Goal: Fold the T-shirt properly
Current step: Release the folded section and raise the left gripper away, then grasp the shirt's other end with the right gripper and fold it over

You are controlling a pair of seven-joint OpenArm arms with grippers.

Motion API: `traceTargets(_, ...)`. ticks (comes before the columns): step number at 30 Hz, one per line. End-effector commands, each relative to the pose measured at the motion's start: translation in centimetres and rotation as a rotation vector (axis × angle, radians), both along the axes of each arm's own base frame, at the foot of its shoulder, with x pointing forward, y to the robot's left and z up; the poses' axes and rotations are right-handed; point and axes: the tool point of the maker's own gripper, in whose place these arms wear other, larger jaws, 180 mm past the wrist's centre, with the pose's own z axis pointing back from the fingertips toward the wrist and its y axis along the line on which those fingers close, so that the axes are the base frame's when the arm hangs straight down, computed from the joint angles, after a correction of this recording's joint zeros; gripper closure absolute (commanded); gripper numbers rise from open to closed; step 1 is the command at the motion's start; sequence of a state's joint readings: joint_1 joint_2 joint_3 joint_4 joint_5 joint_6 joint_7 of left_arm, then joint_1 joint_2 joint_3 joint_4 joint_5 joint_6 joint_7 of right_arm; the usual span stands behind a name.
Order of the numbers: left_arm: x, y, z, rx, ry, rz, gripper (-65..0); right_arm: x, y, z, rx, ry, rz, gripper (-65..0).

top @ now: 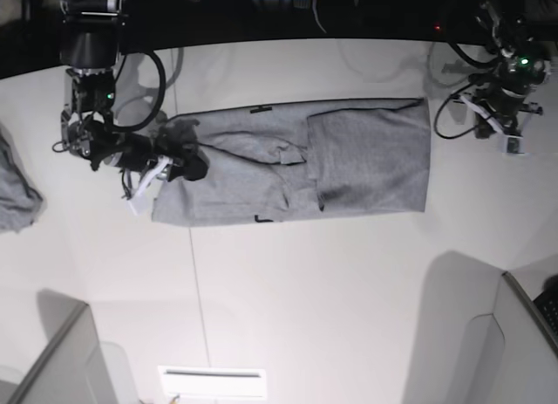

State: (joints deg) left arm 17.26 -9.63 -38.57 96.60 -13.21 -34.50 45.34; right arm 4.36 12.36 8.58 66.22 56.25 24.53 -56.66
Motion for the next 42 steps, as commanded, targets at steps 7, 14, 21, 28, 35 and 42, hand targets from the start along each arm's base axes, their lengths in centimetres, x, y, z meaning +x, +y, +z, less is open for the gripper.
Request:
traceTargets(7,2.2,-0.2,-1.7,-0.043,-0.017,0.001,0.0,0.9,-1.5,-0.2,-0.055,-0.017,-0.024,0.0)
traceTargets(14,4.6,-4.4,-2.7,-0.083,-0.006,-0.115,0.0,2.2,-1.5,1.5,-0.085,-0.083,-0.003,0.0)
traceTargets(21,6.6,-8.3,-2.6,-0.104,-0.015,-0.229,0.0,3.3,-0.9,4.2,-0.316,-0.214,0.105,0.0)
traceTargets(28,7.7,-12.4,-2.5,-0.116,-0.016,-0.356,0.0,4.3,0.9,8.3,-0.454,-0.343,0.145,0.0)
traceTargets(35,7.6,-10.5,-2.2,-0.069,-0.005,-0.359,0.0,3.3,4.9,11.5,-0.450,-0.462,0.239,0.0)
traceTargets(42,6.9,-8.3,-2.3,-0.019,0.027,-0.364,0.0,1.6,10.8,12.9,-0.351,-0.474,0.269,0.0)
